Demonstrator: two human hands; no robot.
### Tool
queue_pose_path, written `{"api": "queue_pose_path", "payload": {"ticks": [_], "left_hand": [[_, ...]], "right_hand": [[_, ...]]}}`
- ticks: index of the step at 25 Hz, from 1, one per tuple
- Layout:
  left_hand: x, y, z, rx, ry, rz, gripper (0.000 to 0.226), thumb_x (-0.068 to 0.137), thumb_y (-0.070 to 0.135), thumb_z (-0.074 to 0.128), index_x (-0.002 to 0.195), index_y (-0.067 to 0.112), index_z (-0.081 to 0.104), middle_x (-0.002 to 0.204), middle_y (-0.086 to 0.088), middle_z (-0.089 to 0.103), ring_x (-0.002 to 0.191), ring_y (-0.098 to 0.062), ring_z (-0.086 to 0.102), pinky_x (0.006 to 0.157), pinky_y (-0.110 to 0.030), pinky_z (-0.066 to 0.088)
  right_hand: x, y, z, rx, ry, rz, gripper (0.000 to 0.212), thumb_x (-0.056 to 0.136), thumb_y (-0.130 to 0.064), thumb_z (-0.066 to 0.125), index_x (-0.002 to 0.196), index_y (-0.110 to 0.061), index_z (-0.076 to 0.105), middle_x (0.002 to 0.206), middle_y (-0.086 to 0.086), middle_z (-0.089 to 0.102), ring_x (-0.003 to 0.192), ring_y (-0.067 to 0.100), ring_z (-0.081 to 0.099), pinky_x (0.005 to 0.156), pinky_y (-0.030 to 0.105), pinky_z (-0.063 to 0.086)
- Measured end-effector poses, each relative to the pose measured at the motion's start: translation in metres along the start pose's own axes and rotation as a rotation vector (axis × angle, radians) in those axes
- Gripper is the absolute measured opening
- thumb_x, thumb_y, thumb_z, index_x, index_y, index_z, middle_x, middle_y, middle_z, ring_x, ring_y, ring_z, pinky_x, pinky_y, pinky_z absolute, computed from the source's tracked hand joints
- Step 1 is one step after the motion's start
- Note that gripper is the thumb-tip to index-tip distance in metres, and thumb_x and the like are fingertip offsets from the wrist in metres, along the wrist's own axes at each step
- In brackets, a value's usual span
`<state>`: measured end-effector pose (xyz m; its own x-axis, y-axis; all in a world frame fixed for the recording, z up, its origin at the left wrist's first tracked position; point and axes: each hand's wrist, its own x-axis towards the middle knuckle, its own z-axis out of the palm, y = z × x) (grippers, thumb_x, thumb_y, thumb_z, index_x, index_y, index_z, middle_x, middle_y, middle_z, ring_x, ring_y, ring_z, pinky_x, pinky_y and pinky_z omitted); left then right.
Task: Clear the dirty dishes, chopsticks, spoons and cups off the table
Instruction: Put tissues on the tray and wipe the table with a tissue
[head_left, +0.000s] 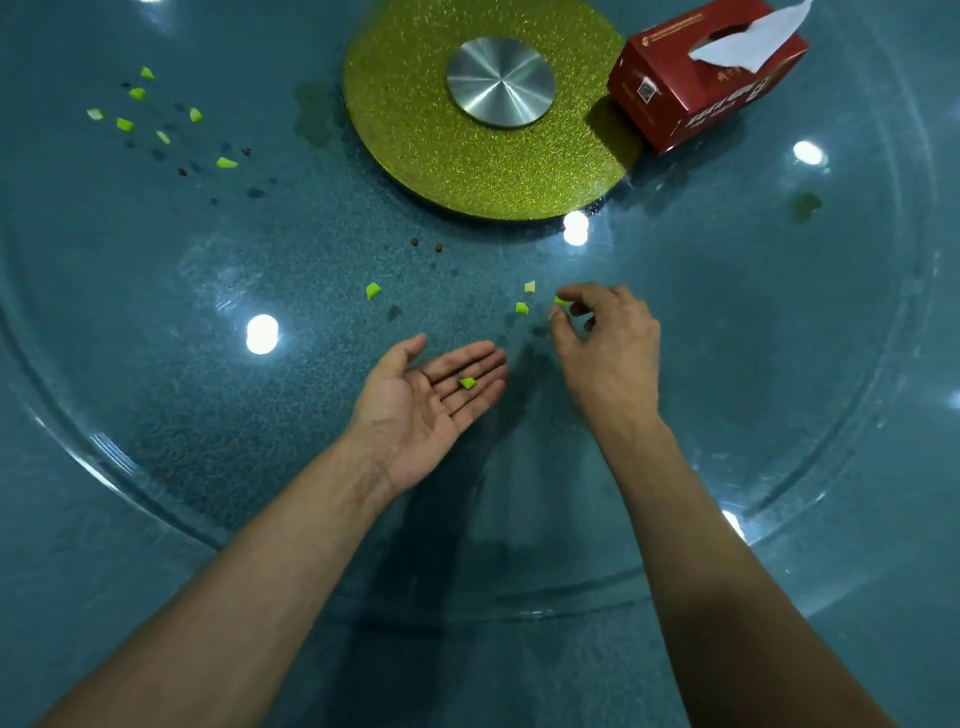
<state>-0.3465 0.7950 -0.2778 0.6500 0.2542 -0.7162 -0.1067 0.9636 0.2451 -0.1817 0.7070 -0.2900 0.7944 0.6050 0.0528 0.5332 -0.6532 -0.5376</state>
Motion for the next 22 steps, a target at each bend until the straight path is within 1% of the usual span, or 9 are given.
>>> {"api": "queue_pose_path", "payload": {"ticks": [4,9,11,12,14,16,18,20,22], "left_hand": [[-0.002,0.001,-0.003,-0.008,0.001,-0.012,0.066,0.103,0.043,0.035,0.128,-0.013,0.059,0.128,-0.029,0.065,0.125,-0.037,0.062,0.099,-0.043,0.053],[-0.003,-0.002,-0.004,0.008,-0.006,-0.004,0.066,0.103,0.044,0.035,0.128,-0.011,0.059,0.127,-0.028,0.066,0.126,-0.036,0.062,0.103,-0.041,0.053],[-0.002,-0.003,-0.002,0.008,-0.003,0.004,0.065,0.103,0.044,0.035,0.128,-0.012,0.059,0.127,-0.029,0.066,0.126,-0.036,0.061,0.105,-0.041,0.051],[-0.002,-0.003,-0.001,0.004,0.0,0.006,0.065,0.103,0.043,0.036,0.127,-0.012,0.059,0.127,-0.03,0.066,0.125,-0.037,0.062,0.105,-0.041,0.05],[0.0,-0.003,0.001,-0.009,0.007,0.014,0.064,0.102,0.043,0.036,0.126,-0.012,0.06,0.126,-0.03,0.066,0.122,-0.037,0.064,0.103,-0.041,0.051],[0.003,-0.003,0.004,-0.01,0.025,0.024,0.059,0.103,0.041,0.037,0.118,-0.009,0.064,0.126,-0.027,0.067,0.113,-0.034,0.068,0.097,-0.04,0.054],[0.005,-0.004,0.006,-0.01,0.045,0.044,0.053,0.105,0.037,0.036,0.107,-0.006,0.067,0.125,-0.026,0.067,0.109,-0.031,0.068,0.095,-0.039,0.055],[0.006,-0.004,0.006,-0.017,0.046,0.063,0.052,0.106,0.031,0.034,0.111,-0.009,0.067,0.122,-0.027,0.068,0.114,-0.033,0.066,0.1,-0.04,0.053],[0.006,-0.003,0.005,-0.017,0.039,0.067,0.052,0.106,0.027,0.032,0.119,-0.013,0.063,0.125,-0.03,0.066,0.121,-0.037,0.064,0.104,-0.041,0.051]], "right_hand": [[0.013,0.001,0.004,-0.224,-0.038,0.006,0.026,0.095,-0.031,0.064,0.119,-0.029,0.071,0.114,0.002,0.066,0.109,0.029,0.054,0.091,0.04,0.033],[0.008,0.0,0.004,-0.244,-0.044,0.025,0.009,0.091,-0.029,0.067,0.101,-0.028,0.068,0.105,-0.005,0.069,0.103,0.026,0.054,0.089,0.04,0.031],[0.002,-0.002,0.003,-0.126,-0.076,0.042,0.006,0.088,-0.029,0.07,0.094,-0.028,0.068,0.094,-0.012,0.072,0.096,0.019,0.058,0.089,0.04,0.035],[-0.001,-0.007,0.001,0.016,-0.1,0.059,0.006,0.086,-0.028,0.072,0.09,-0.027,0.069,0.087,-0.015,0.072,0.087,0.013,0.061,0.089,0.039,0.042],[-0.008,-0.021,-0.005,0.32,-0.195,0.085,0.007,0.083,-0.022,0.077,0.085,-0.026,0.073,0.077,-0.015,0.071,0.07,0.001,0.061,0.079,0.029,0.052],[-0.015,-0.032,-0.01,0.423,-0.33,0.018,0.008,0.082,-0.019,0.079,0.084,-0.026,0.075,0.075,-0.014,0.071,0.069,-0.003,0.061,0.074,0.02,0.052],[-0.017,-0.036,-0.011,0.354,-0.387,-0.068,0.002,0.082,-0.031,0.075,0.082,-0.032,0.074,0.077,-0.019,0.071,0.075,-0.001,0.064,0.085,0.029,0.054],[-0.014,-0.031,-0.007,0.287,-0.289,-0.074,0.004,0.082,-0.04,0.068,0.08,-0.037,0.07,0.076,-0.022,0.069,0.073,0.003,0.064,0.089,0.044,0.053],[-0.004,-0.024,-0.002,0.186,-0.158,-0.034,0.007,0.085,-0.038,0.066,0.089,-0.034,0.071,0.078,-0.019,0.069,0.076,0.009,0.064,0.091,0.046,0.05]]}}
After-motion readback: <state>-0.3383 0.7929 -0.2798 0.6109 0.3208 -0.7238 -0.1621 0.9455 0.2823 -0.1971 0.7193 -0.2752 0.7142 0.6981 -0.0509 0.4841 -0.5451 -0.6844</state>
